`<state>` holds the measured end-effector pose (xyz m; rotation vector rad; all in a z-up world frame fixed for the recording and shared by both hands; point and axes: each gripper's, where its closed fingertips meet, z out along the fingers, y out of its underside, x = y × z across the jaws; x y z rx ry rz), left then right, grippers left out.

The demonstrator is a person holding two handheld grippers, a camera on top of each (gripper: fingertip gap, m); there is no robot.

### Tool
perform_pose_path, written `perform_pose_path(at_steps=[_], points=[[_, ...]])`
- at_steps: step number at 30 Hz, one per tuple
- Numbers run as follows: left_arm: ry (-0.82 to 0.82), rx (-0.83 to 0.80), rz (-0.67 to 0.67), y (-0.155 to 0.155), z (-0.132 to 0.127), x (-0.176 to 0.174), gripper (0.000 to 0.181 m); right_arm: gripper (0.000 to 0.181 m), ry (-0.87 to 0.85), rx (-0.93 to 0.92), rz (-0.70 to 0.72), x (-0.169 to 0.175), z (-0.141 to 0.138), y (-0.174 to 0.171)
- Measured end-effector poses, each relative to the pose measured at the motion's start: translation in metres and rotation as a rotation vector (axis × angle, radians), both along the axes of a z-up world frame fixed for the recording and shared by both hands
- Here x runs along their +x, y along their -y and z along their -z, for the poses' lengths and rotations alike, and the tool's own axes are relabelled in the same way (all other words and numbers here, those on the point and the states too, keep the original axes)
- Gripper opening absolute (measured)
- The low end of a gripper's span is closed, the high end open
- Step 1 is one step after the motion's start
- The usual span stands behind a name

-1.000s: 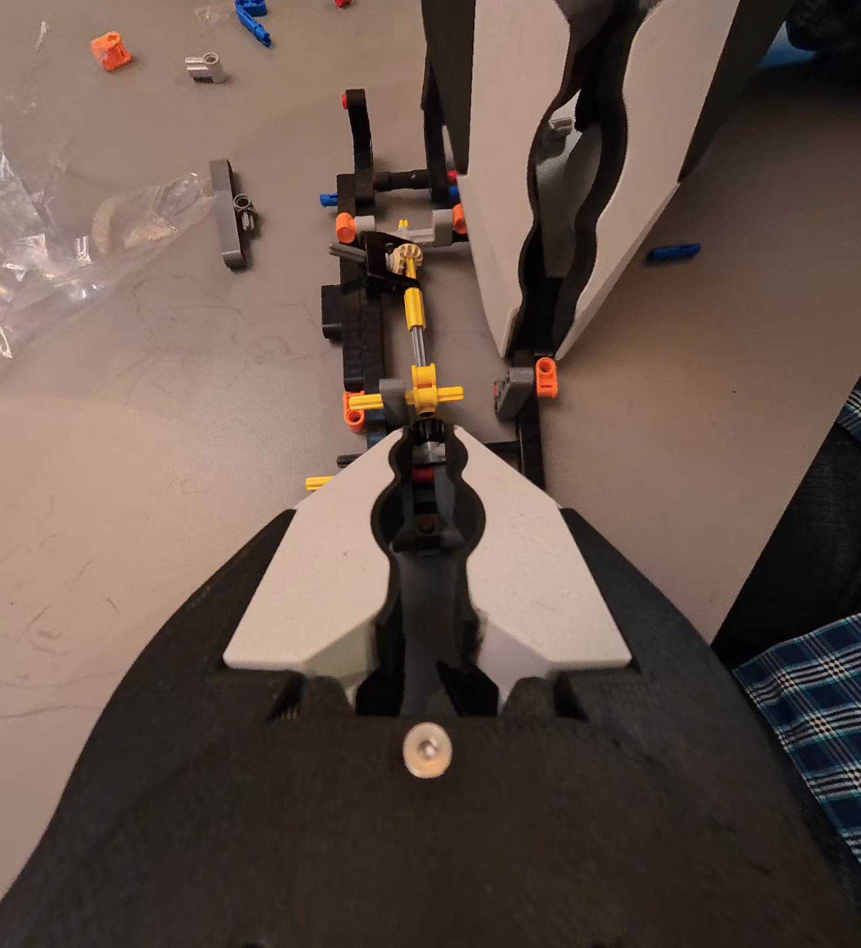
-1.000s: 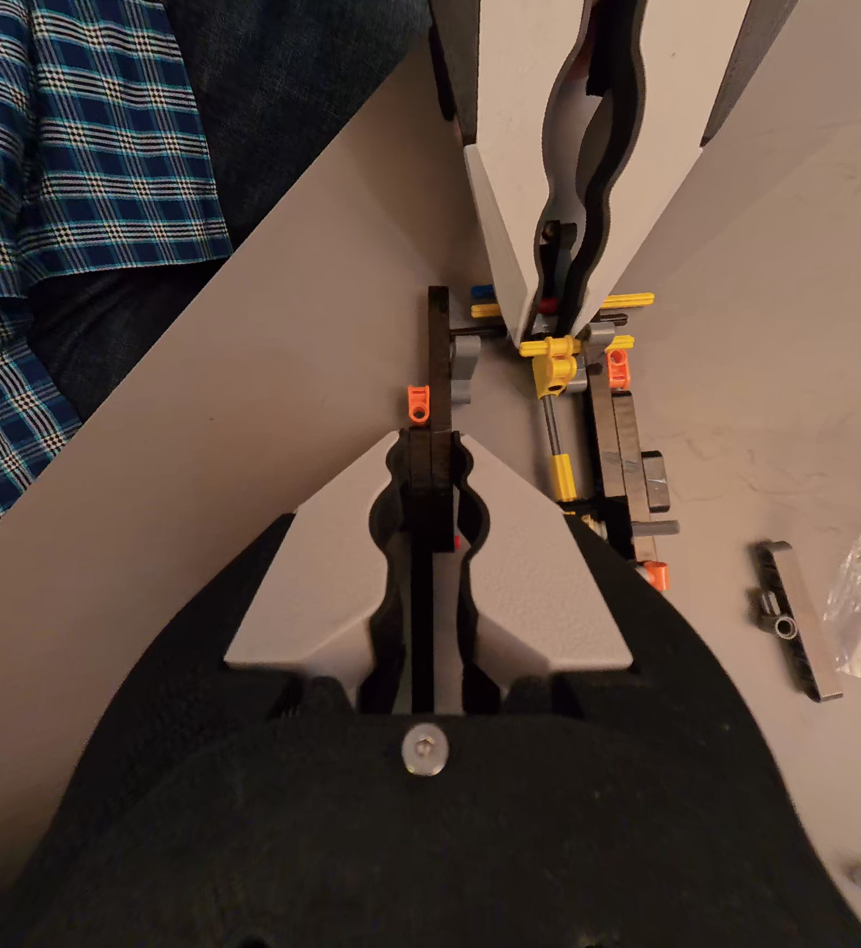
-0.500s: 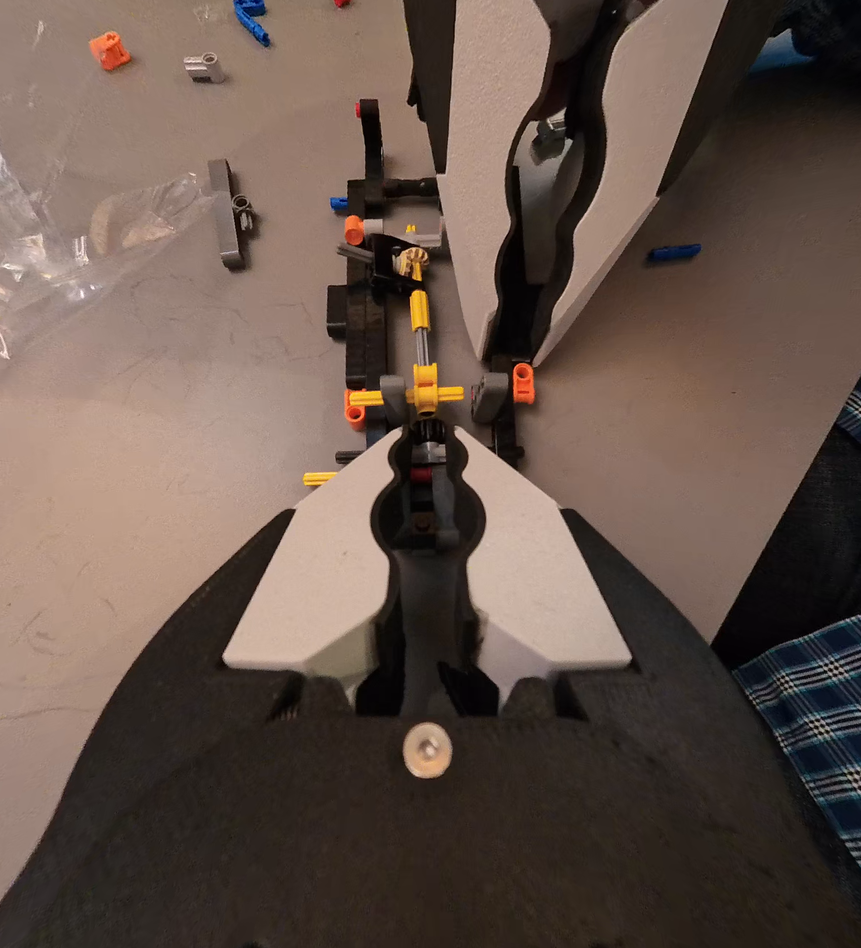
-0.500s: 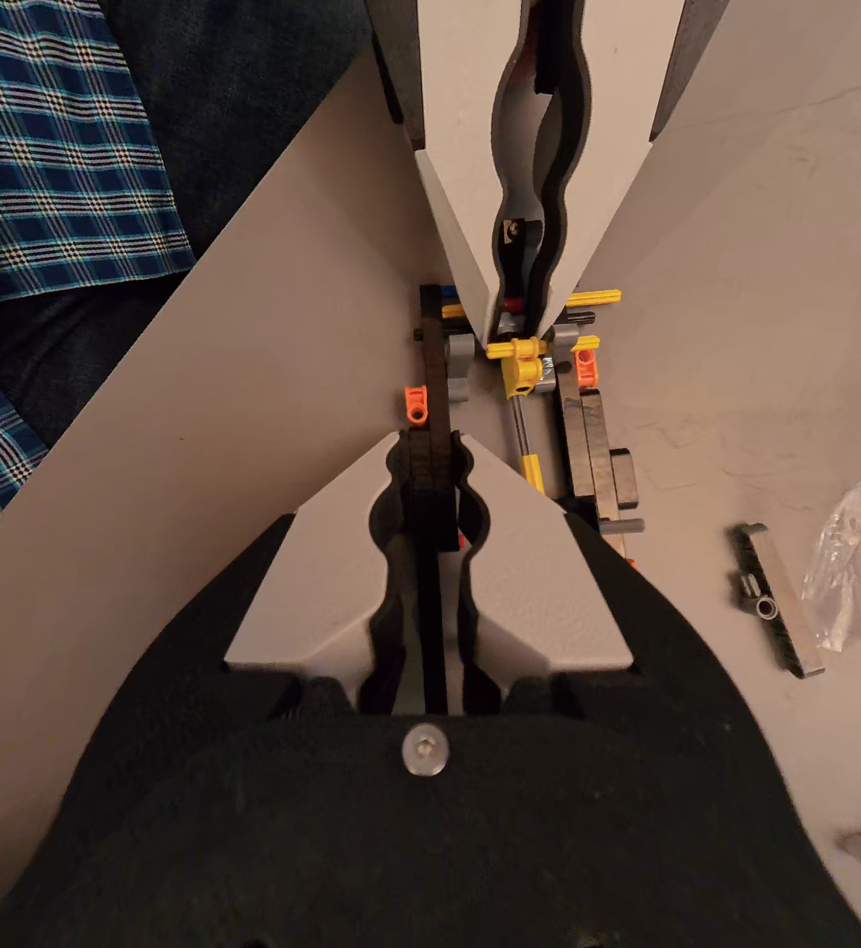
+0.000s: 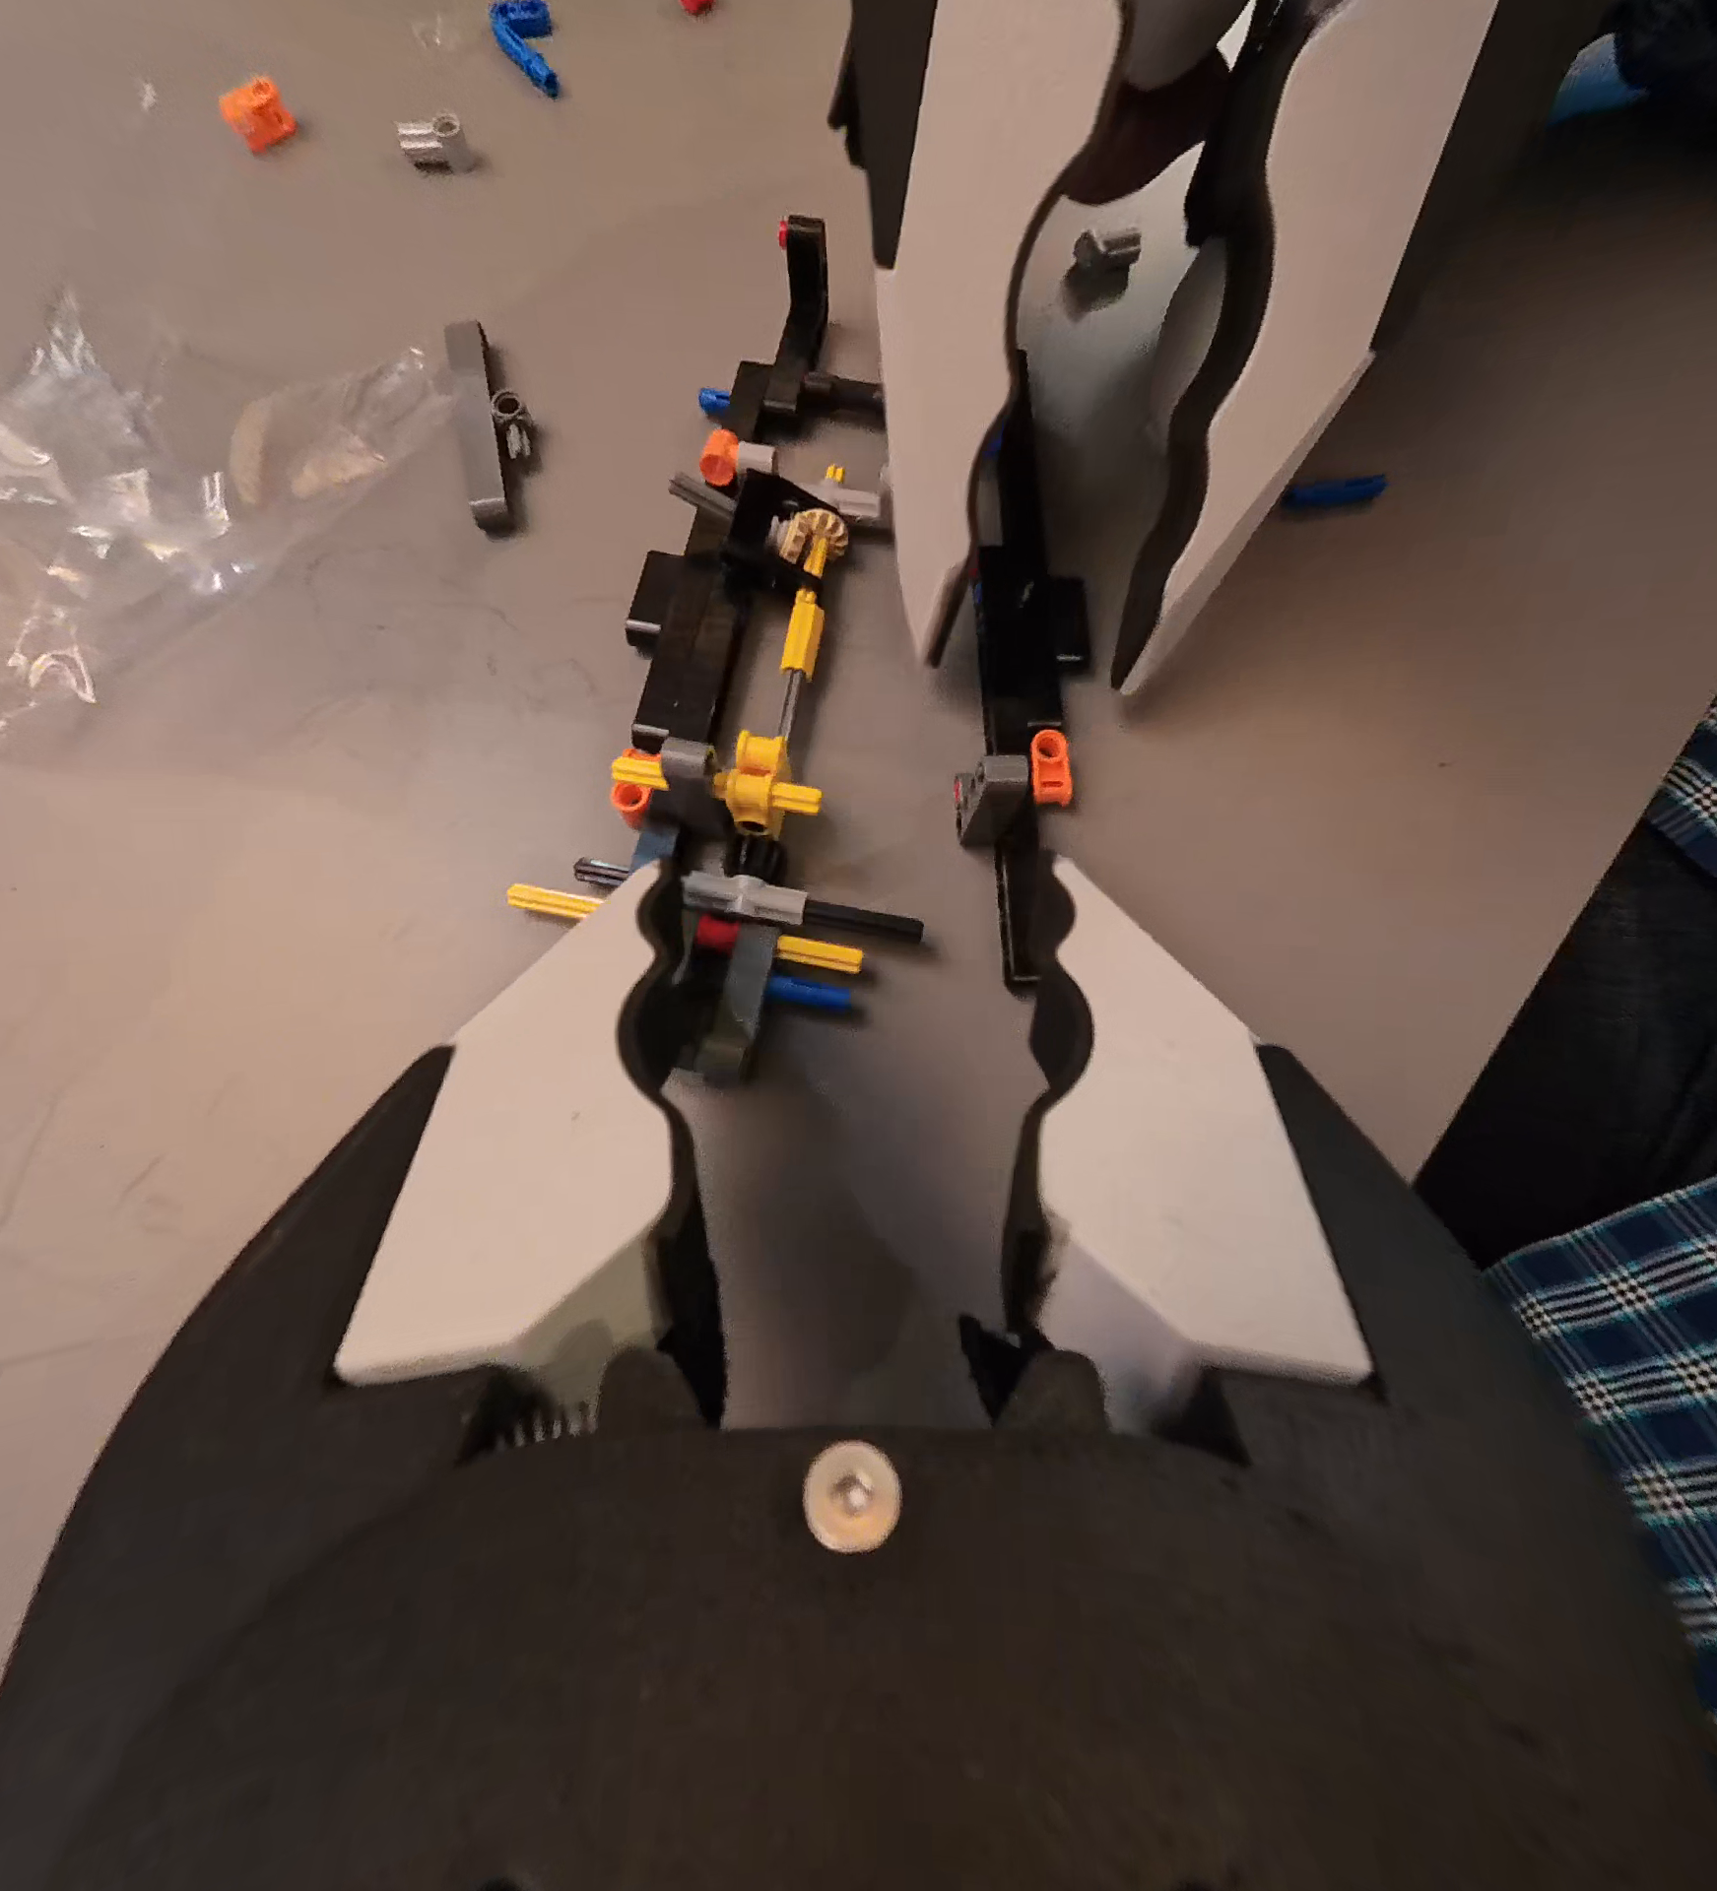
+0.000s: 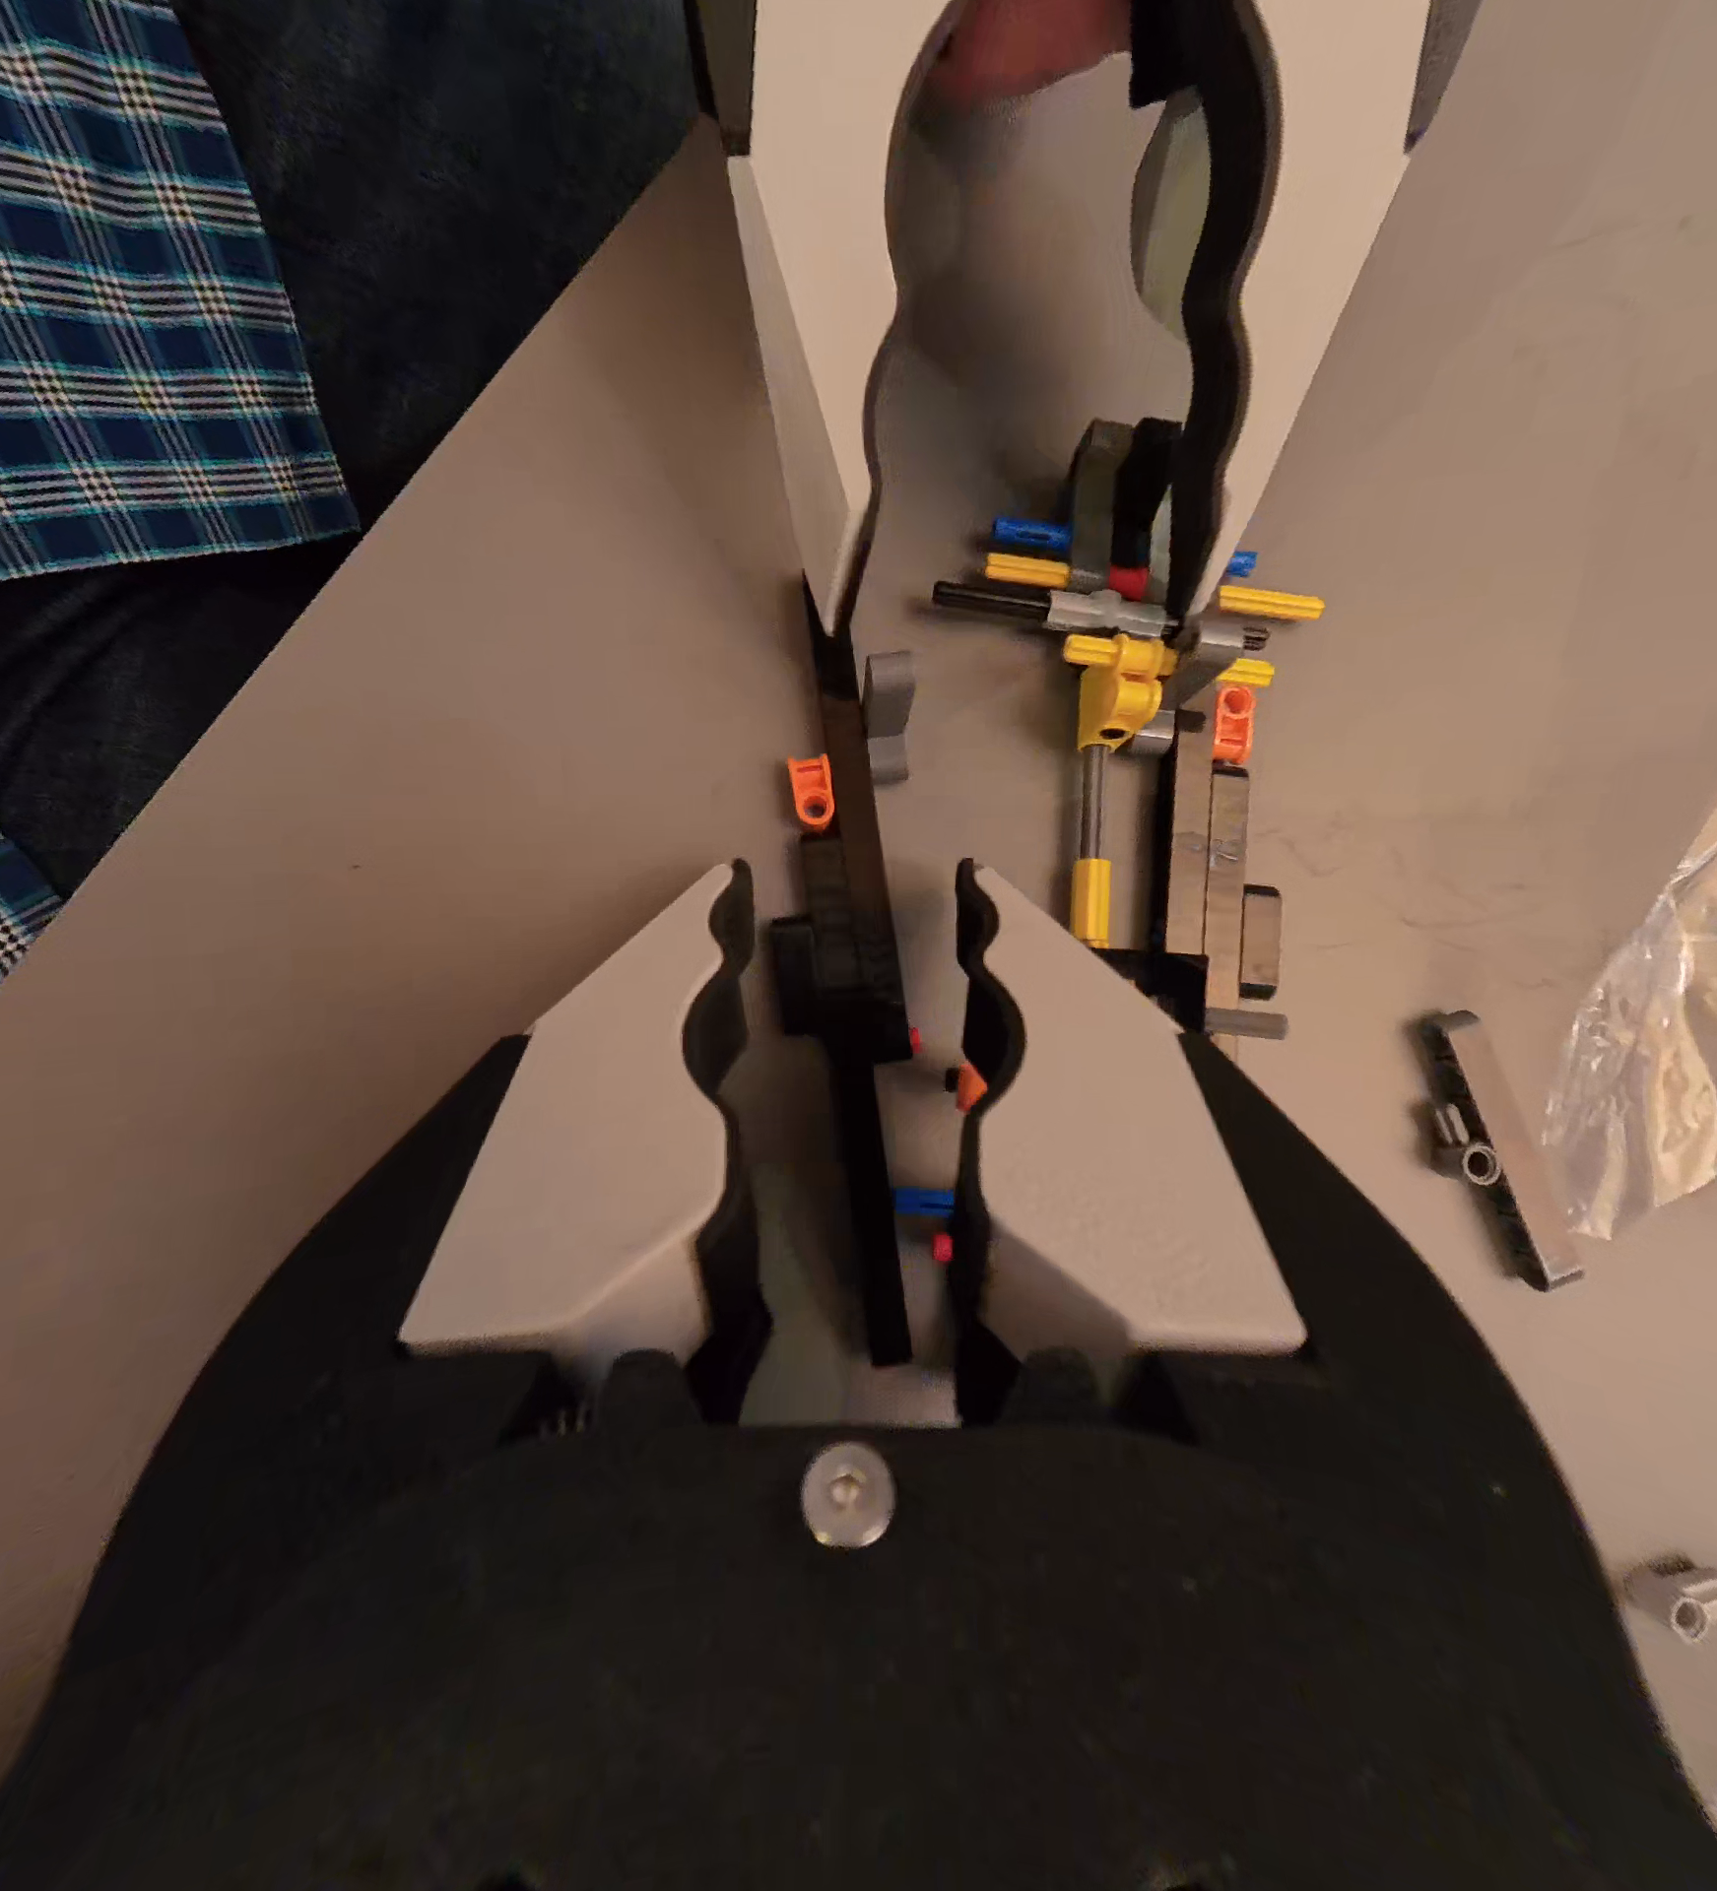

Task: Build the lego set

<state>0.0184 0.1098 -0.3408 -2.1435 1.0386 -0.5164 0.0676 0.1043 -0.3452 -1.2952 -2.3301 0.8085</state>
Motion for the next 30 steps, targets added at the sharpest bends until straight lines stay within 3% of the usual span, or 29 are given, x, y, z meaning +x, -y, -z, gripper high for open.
perform_pose_path(at_steps=[3,7,10,13,21,30], points=[[-0.019,-0.004,0.003,0.002,-0.001,-0.005,0.071,0.032,-0.005,0.002,-0.002,-0.001,-0.002,0.001],[0.005,0.011,-0.03,-0.004,-0.013,-0.022,0.049,0.032,0.007,0.008,-0.001,-0.001,0.002,0.003],[0.0,0.026,-0.039,-0.014,-0.016,-0.029,0.043,0.029,0.02,0.016,-0.002,-0.003,0.007,0.003],[-0.031,0.028,-0.02,-0.021,-0.011,-0.031,0.038,0.015,0.029,0.013,-0.005,-0.006,0.008,0.004],[-0.058,0.007,0.019,-0.028,0.004,-0.029,0.03,0.014,0.018,-0.019,0.003,-0.014,0.003,0.007],[-0.037,0.0,0.024,-0.027,0.005,-0.026,0.025,0.014,0.034,-0.027,0.069,-0.019,0.005,0.001]])
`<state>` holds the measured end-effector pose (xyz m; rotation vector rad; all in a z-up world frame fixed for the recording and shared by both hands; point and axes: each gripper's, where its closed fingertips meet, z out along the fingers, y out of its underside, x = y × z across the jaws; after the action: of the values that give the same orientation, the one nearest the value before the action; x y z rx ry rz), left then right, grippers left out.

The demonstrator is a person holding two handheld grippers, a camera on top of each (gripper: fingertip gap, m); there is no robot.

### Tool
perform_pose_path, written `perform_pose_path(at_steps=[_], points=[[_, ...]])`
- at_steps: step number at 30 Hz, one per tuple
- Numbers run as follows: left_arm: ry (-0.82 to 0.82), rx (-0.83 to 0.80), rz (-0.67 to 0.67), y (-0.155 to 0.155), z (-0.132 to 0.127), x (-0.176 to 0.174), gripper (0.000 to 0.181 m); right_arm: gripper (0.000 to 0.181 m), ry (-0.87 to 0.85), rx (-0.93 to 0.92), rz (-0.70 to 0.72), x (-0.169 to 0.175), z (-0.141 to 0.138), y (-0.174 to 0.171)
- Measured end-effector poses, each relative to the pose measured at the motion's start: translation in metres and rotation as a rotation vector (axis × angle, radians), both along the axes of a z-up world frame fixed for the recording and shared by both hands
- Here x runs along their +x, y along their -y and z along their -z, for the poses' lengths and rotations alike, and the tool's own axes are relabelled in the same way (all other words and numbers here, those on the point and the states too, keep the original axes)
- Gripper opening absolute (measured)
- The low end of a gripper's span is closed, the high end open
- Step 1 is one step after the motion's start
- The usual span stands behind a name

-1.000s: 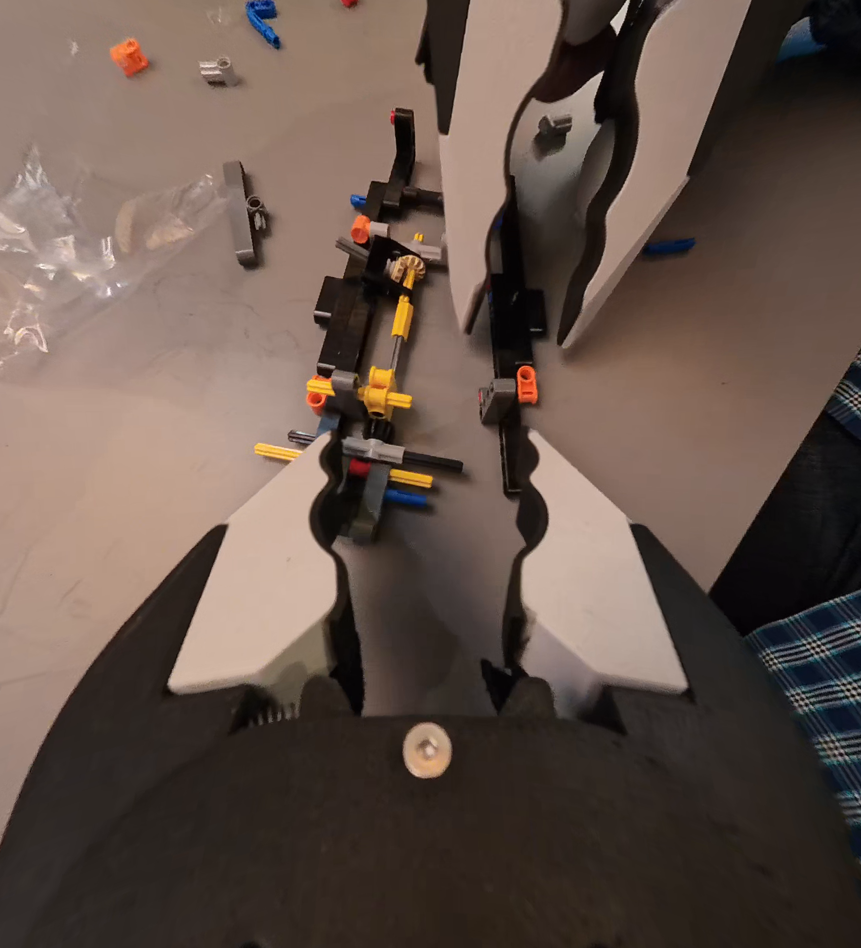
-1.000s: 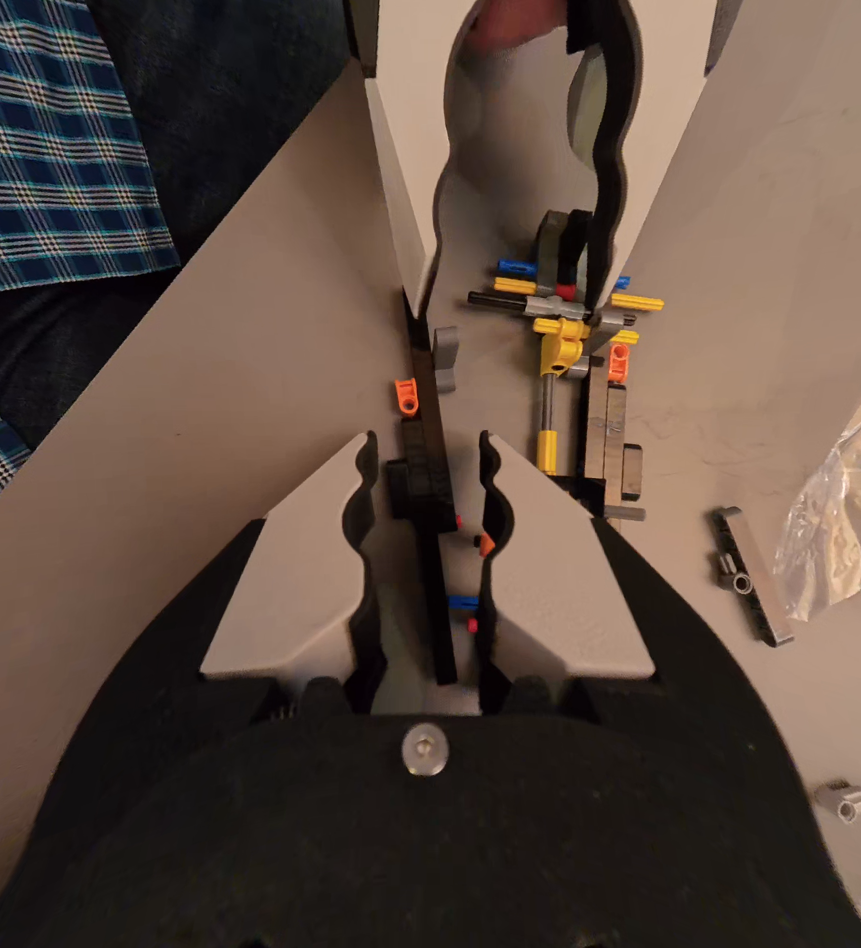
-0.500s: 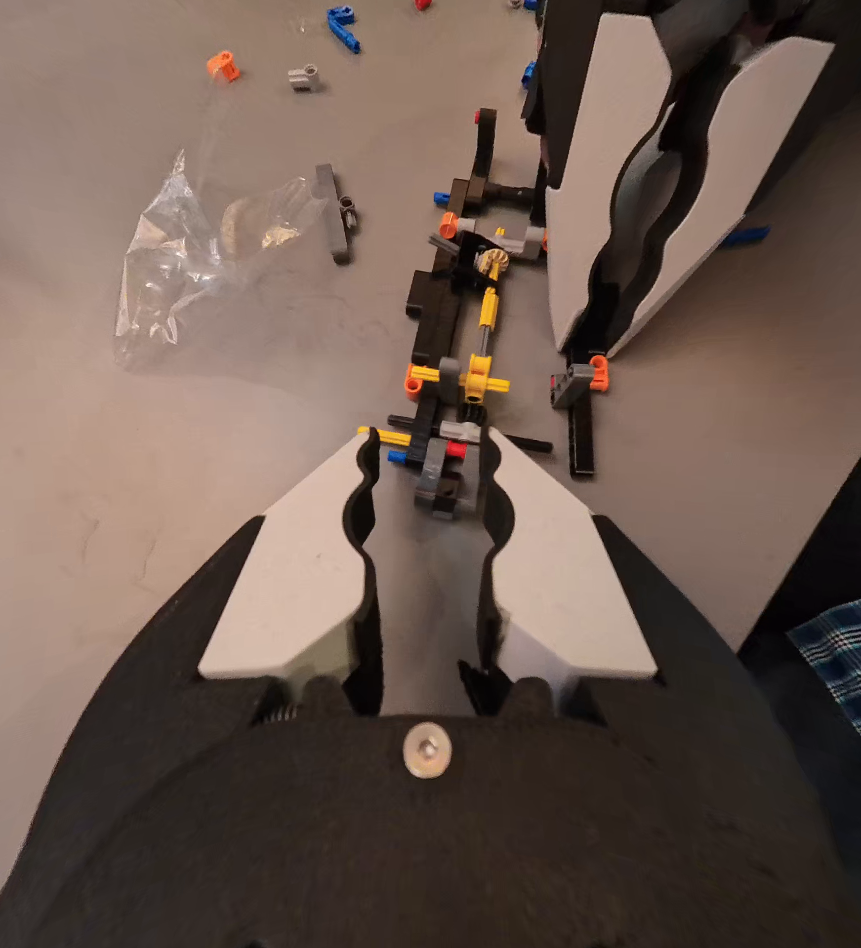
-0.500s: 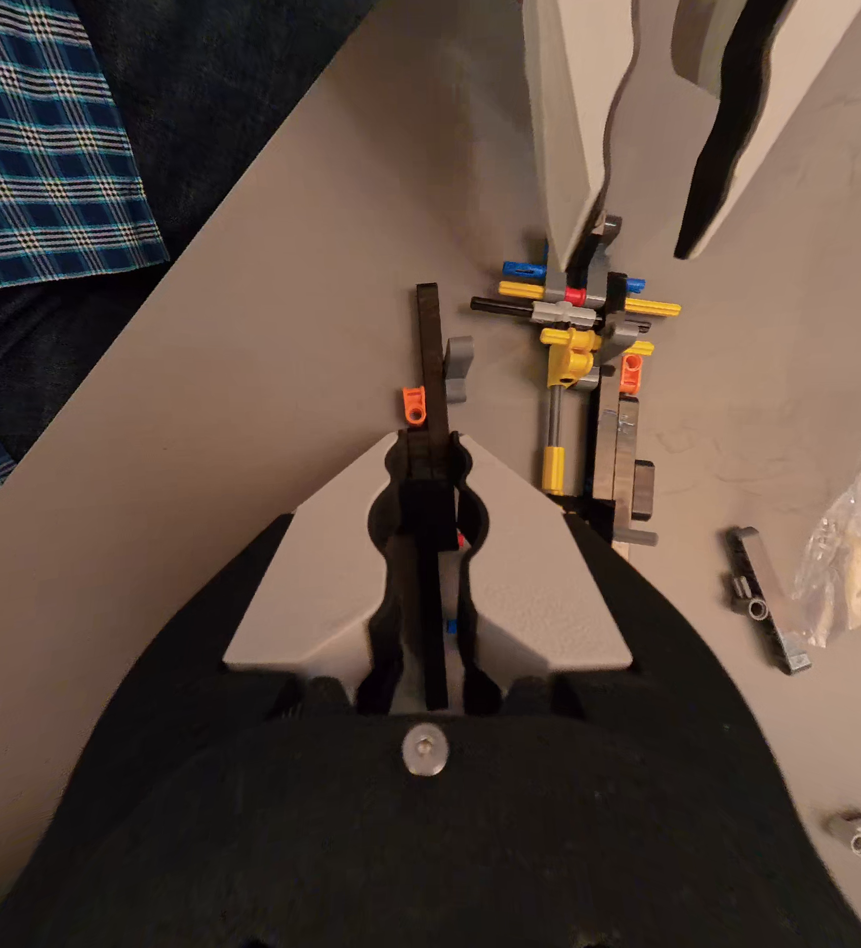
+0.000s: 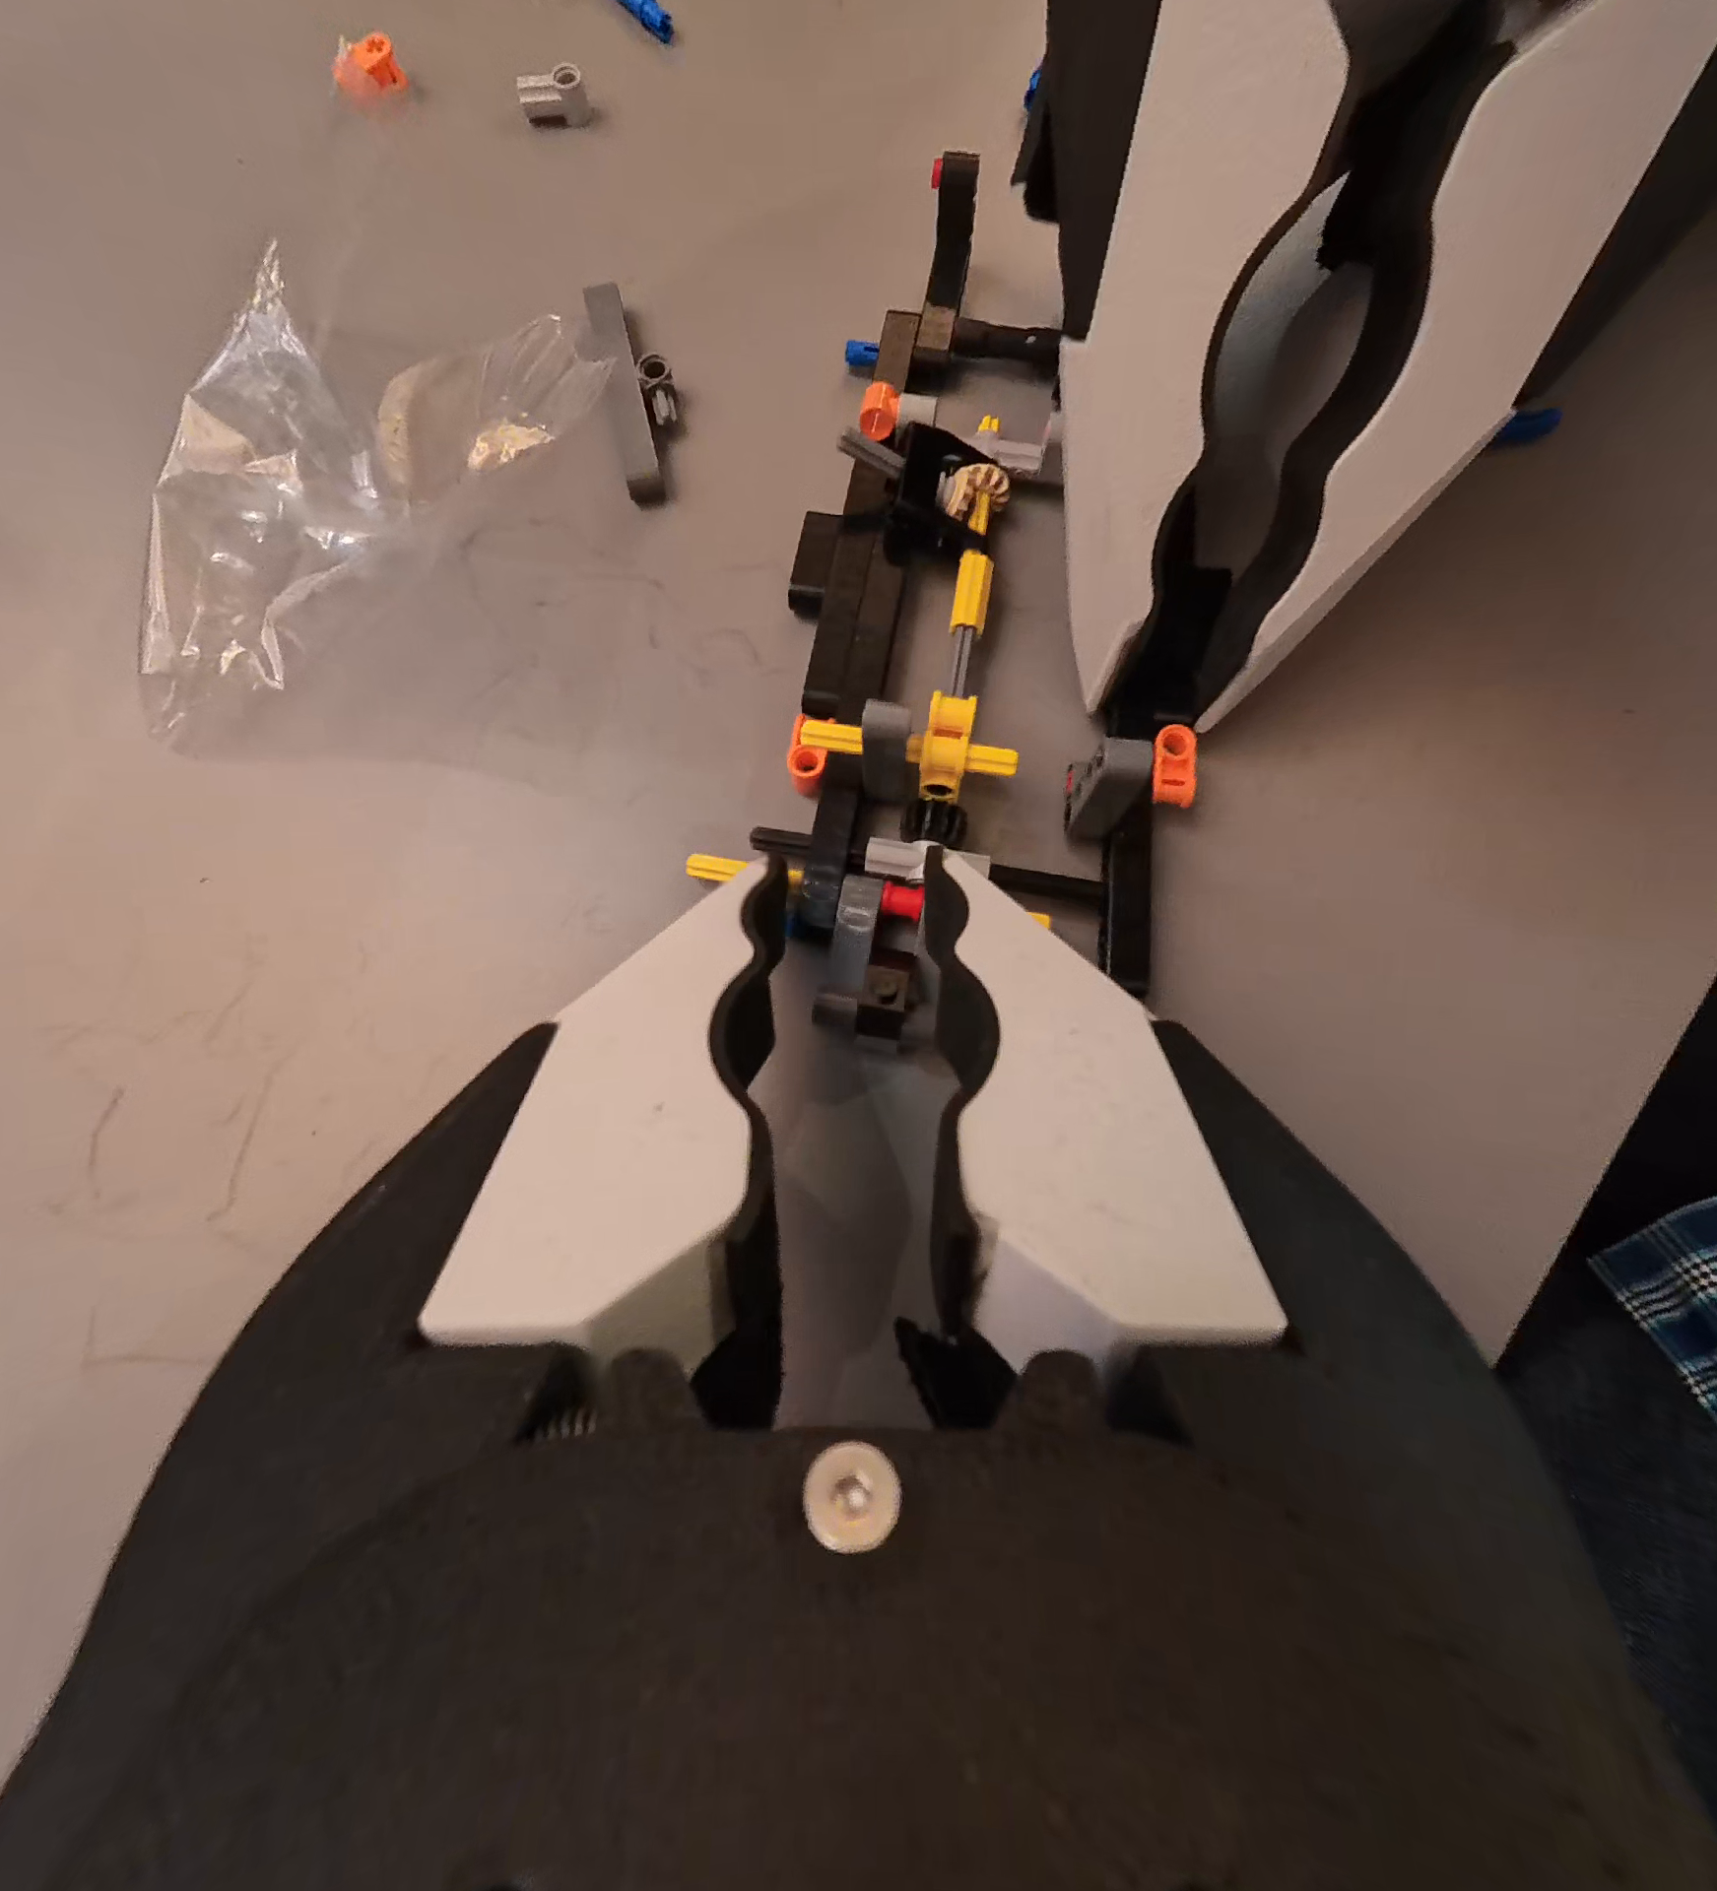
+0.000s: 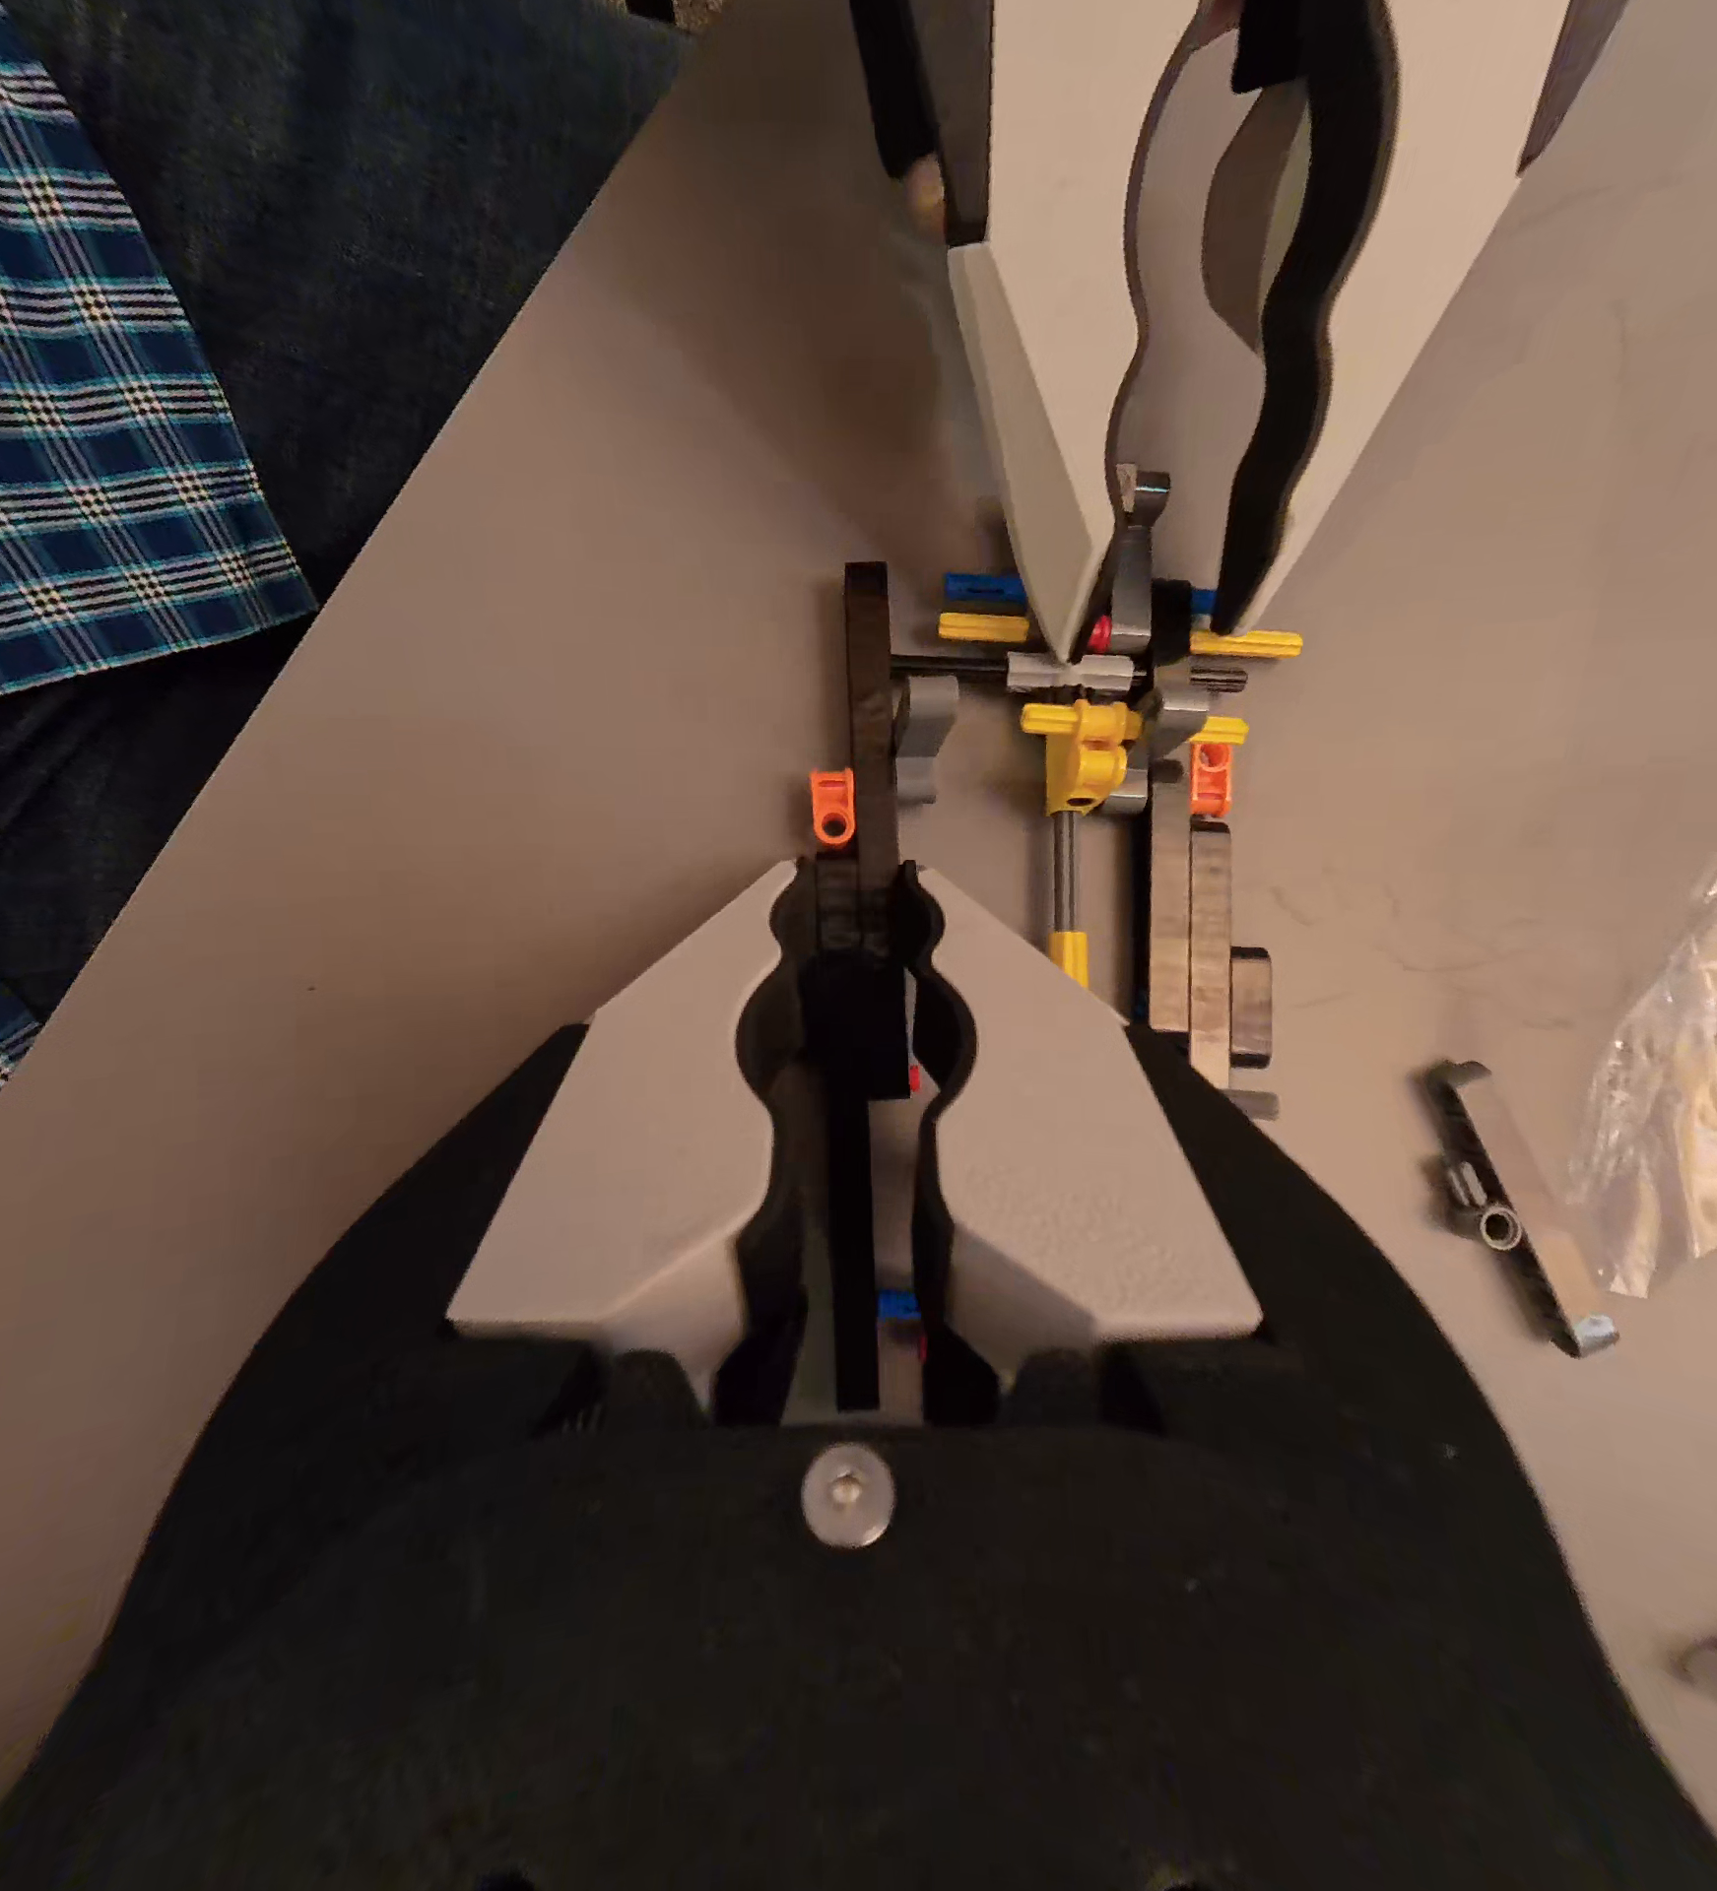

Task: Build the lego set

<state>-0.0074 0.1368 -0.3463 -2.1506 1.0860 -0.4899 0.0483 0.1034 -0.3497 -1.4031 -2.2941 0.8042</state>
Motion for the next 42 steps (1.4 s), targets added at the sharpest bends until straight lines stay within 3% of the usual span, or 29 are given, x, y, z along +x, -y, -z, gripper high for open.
perform_pose_path(at_steps=[42], points=[[0.024,0.001,0.0,-0.001,0.001,0.003,0.021,0.014,0.035,0.006,0.11,0.0,0.001,-0.012]])
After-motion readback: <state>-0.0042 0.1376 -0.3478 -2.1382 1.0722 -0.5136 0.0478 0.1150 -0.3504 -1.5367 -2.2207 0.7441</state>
